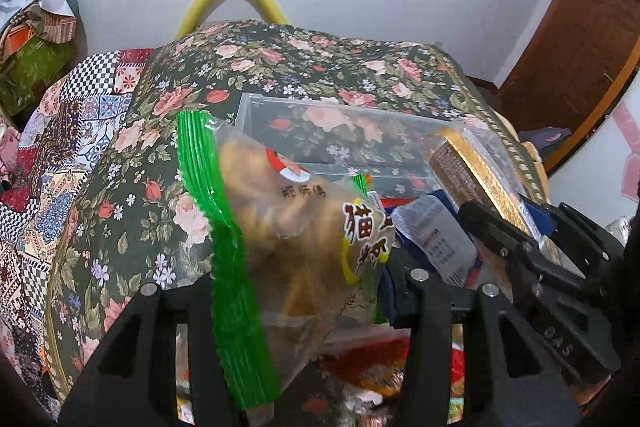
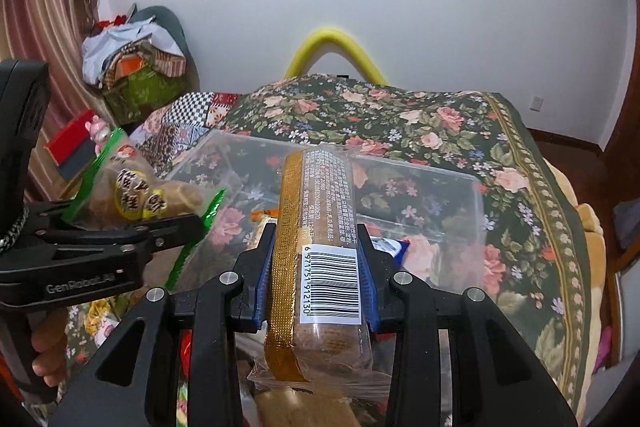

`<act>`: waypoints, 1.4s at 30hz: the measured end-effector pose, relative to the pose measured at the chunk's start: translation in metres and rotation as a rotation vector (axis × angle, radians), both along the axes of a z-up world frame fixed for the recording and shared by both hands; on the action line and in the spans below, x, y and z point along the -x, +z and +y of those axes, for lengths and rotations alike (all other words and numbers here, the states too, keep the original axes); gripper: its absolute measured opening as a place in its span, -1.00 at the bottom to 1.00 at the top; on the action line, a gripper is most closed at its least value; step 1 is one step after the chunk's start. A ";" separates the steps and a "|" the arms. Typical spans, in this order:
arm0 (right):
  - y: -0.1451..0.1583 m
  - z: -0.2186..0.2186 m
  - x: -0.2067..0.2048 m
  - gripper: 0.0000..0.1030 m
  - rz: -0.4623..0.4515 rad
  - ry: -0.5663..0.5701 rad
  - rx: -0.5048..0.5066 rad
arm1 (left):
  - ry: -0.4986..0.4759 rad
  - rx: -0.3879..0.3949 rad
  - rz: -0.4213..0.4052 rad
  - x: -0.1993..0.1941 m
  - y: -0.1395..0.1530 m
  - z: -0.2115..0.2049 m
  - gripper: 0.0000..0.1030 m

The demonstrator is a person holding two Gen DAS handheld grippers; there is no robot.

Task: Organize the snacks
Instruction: 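Carry the gold roll and cat-snack bag over the clear box and release them, then grasp the yellow fries pack with the left tool while the right tool grasps a wrapped bread cake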

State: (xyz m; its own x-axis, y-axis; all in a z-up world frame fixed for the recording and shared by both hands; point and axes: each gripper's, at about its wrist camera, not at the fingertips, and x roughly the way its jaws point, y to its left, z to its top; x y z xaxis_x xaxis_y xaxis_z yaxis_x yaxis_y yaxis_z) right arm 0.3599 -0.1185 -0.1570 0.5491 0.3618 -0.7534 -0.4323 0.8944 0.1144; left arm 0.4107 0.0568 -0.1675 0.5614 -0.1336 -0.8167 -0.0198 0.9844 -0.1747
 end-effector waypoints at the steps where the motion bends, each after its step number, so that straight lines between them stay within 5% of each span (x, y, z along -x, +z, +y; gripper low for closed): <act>1: -0.002 0.001 -0.002 -0.36 0.006 0.001 0.000 | 0.003 0.001 0.006 -0.003 -0.002 0.000 -0.10; 14: -0.019 0.014 -0.022 -0.35 0.086 0.043 0.067 | -0.053 -0.093 0.011 -0.021 -0.019 -0.015 -0.09; 24: -0.015 0.010 -0.022 -0.26 0.085 0.023 0.066 | -0.041 -0.043 0.030 -0.020 -0.017 -0.008 0.14; 28: -0.007 0.001 -0.018 -0.03 0.068 0.011 0.049 | -0.034 -0.031 0.001 -0.010 -0.008 -0.005 0.28; 42: 0.048 -0.026 0.042 -0.02 -0.062 0.020 0.018 | -0.026 -0.081 -0.081 0.072 0.050 0.019 0.42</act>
State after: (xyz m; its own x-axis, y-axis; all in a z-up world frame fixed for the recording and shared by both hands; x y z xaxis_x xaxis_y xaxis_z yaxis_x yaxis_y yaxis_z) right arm 0.3184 -0.1444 -0.1089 0.5880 0.3599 -0.7244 -0.4559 0.8872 0.0708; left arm 0.3388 0.0754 -0.1171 0.6236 -0.0847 -0.7772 0.0168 0.9953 -0.0950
